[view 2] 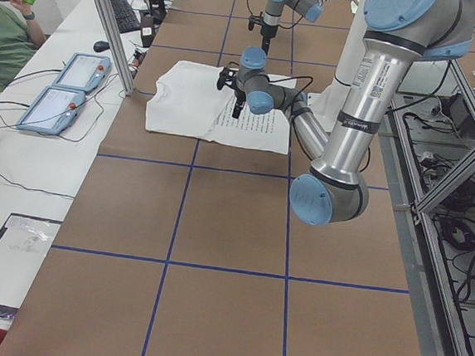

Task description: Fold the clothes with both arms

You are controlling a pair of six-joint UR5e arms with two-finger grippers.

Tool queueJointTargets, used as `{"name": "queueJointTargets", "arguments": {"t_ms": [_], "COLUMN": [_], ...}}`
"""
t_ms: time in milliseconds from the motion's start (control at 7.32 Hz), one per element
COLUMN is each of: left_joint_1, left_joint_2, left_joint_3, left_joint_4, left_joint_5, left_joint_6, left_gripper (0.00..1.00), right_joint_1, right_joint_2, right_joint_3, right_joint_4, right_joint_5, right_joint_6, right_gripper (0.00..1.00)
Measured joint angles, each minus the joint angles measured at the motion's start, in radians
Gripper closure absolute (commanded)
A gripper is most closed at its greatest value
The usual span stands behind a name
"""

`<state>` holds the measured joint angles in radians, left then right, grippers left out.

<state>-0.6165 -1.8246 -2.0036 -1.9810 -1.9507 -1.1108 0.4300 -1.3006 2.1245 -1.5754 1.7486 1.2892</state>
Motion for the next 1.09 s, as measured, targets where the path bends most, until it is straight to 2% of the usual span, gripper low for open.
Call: {"name": "queueJointTargets", "arguments": {"t_ms": [273,546,956,1093], "left_joint_1": [0.160,0.260,0.334,0.349], "left_joint_2": [0.090,0.144,0.187,0.190], "left_joint_3": [-0.027,-0.026,-0.013,-0.002], "left_joint_4": [-0.096,-0.113,-0.113,-0.113], "left_joint_5": [0.163,0.232,0.247,0.248], "left_joint_6": [-0.146,-0.197,-0.222,-0.223], "left_gripper": [0.00,0.00,0.02,0.10], "right_joint_1": [-0.114,-0.178,-0.194,-0.195], "right_joint_2": [-0.143,-0.262,-0.287,-0.287], "right_joint_3": [0.027,0.029,0.029,0.029], "right_joint_4": [0.178,0.329,0.361,0.362], "right_joint_5": [-0.100,-0.163,-0.179,-0.179], "right_joint_6": [0.100,0.147,0.158,0.159], "right_gripper": [0.00,0.00,0.00,0.00]}}
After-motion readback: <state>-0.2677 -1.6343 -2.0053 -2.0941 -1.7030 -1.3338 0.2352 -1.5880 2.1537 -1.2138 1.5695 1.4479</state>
